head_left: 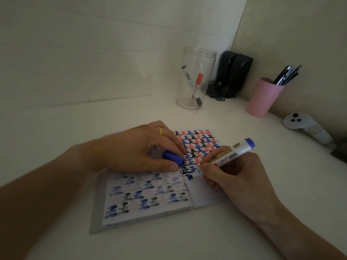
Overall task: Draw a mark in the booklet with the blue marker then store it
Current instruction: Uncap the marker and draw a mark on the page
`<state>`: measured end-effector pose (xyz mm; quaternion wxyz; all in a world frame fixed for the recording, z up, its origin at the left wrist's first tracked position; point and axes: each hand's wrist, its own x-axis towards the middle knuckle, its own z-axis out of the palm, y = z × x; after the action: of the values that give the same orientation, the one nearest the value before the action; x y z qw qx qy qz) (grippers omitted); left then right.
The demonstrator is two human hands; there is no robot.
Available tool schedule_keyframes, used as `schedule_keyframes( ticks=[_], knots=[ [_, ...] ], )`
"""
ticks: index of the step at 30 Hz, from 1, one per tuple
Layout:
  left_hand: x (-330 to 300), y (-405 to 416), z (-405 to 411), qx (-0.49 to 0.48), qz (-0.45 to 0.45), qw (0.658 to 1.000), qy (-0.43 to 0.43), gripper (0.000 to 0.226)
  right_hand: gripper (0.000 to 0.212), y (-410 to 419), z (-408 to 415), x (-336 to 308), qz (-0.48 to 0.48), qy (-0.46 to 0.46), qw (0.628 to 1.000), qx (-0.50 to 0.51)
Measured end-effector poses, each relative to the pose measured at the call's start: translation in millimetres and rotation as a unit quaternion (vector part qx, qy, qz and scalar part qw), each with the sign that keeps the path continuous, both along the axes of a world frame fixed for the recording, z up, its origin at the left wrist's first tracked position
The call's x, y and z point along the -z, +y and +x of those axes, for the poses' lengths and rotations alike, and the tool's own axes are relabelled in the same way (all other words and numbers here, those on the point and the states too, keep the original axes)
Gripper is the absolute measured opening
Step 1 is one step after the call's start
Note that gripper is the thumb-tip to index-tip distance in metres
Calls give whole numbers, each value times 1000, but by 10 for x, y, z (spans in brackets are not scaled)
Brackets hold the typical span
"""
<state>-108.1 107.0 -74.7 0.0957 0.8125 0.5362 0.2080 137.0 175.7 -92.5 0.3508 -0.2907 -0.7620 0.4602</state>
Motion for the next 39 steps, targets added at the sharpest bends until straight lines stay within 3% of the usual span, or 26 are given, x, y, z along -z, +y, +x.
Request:
schedule_keyframes(
  ticks=[18, 29, 34, 36, 39],
  knots=[
    [-22, -18, 14, -5, -8, 1000, 1, 32, 13, -21, 14, -18, 17, -1, 999, -49],
    [2, 14, -4, -9, -7, 1000, 5, 32, 12, 34, 4, 38, 46, -3, 999, 1],
    [-7, -30, 27, -7, 22, 1000, -11, 30, 12, 156, -3, -133, 14, 122, 991, 60],
    [-11, -43, 38, -10, 24, 1000, -10, 30, 6, 290, -119, -297, 45, 140, 983, 113],
    [-10, -60, 40, -19, 17, 999, -30, 29, 14, 478, -397, -451, 87, 156, 972, 154]
  ],
)
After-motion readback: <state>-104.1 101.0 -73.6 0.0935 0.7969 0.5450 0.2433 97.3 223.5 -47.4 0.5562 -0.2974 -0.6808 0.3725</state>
